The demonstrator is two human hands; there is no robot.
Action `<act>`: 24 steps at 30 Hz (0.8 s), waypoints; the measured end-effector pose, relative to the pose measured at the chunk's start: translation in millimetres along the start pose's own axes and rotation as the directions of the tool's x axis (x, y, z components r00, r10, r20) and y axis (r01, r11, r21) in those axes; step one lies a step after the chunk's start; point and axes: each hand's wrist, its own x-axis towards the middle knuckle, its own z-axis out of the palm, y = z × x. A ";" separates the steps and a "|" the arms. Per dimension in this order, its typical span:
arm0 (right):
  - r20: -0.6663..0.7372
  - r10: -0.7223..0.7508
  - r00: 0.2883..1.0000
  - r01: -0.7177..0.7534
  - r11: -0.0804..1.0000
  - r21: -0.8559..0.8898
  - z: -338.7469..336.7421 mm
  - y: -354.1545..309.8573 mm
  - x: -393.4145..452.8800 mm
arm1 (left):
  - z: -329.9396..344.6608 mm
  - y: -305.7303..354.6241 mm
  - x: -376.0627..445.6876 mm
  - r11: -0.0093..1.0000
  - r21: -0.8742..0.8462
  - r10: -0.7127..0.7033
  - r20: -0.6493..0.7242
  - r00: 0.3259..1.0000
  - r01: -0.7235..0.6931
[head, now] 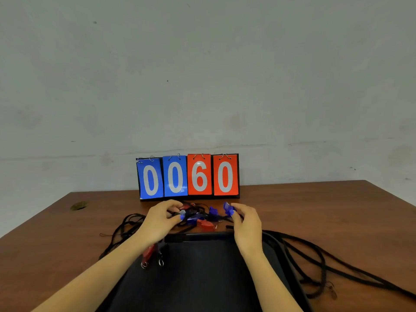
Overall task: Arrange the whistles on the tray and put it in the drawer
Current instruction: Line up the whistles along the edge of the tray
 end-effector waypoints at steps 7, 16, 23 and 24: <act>0.034 0.247 0.968 -0.243 0.901 0.361 0.8 -6.3 -0.5 | 5.7 21.1 -41.3 0.991 -0.133 0.001 -0.018 1.000 -0.004; 0.019 0.118 0.993 -0.118 0.941 0.318 -4.4 -19.7 -14.3 | 24.9 12.7 -79.8 0.995 -0.027 0.092 -0.107 0.990 -0.095; 0.262 -0.078 0.962 0.065 0.996 0.058 4.3 -18.7 -29.7 | 26.9 9.3 -82.2 0.944 0.238 0.241 -0.030 0.970 -0.228; 0.287 -0.088 0.954 0.088 0.996 0.012 5.2 -18.2 -31.6 | 25.4 7.9 -82.4 0.952 0.214 0.231 -0.043 0.972 -0.217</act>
